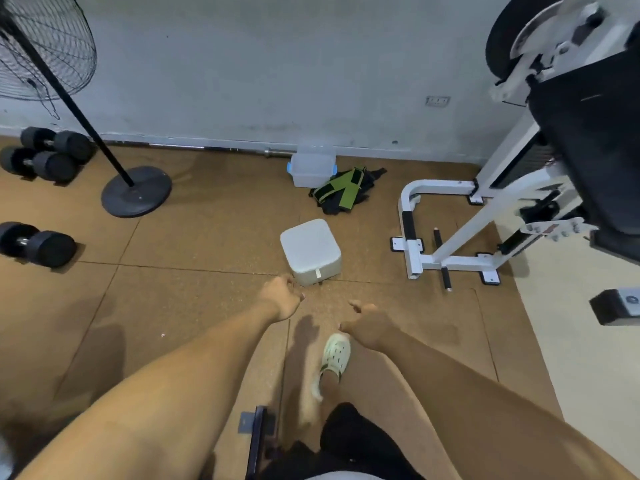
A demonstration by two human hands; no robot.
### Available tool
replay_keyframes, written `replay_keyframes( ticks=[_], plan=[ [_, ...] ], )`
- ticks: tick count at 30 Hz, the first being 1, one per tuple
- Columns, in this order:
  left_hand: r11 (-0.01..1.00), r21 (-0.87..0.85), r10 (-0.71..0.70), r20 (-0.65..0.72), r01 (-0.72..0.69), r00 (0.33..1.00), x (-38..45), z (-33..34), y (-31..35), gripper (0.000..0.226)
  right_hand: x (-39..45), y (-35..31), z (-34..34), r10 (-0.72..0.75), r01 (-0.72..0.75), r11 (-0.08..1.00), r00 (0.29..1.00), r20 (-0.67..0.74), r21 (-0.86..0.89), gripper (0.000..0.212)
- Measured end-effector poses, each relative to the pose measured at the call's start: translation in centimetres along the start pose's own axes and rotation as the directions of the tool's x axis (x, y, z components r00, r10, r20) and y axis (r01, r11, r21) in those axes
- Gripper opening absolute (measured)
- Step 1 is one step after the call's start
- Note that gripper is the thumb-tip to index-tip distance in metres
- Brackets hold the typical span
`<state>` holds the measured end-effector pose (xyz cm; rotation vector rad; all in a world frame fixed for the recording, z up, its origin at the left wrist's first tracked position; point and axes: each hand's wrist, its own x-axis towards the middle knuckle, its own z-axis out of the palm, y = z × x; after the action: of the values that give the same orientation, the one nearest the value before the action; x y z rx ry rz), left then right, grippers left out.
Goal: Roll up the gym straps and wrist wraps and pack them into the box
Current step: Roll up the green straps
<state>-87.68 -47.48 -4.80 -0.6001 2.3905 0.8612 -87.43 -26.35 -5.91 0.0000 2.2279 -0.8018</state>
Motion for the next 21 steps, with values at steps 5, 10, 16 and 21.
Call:
replay_keyframes(
  ticks=[5,10,16,21],
  plan=[
    [0.999,0.024,-0.023,-0.047,0.024,0.999,9.0,-6.6,4.3,0.056,10.1,-5.0,-6.4,-0.048,0.049,0.999,0.999,0.022,-0.020,0.059],
    [1.000,0.019,-0.020,-0.081,0.021,0.997,16.1,-13.1,8.3,0.057,18.0,-10.8,-12.9,-0.061,0.062,0.996,0.998,0.012,-0.064,0.075],
    [1.000,-0.003,0.000,-0.067,0.000,0.998,24.6,-18.8,11.1,0.059,26.5,-16.5,-16.7,-0.081,0.082,0.992,0.997,0.009,-0.097,0.072],
    [1.000,0.005,0.014,-0.026,-0.014,1.000,33.3,-23.2,12.0,0.059,33.2,-20.6,-18.6,-0.030,0.030,0.994,1.000,-0.004,-0.106,0.080]
  ],
)
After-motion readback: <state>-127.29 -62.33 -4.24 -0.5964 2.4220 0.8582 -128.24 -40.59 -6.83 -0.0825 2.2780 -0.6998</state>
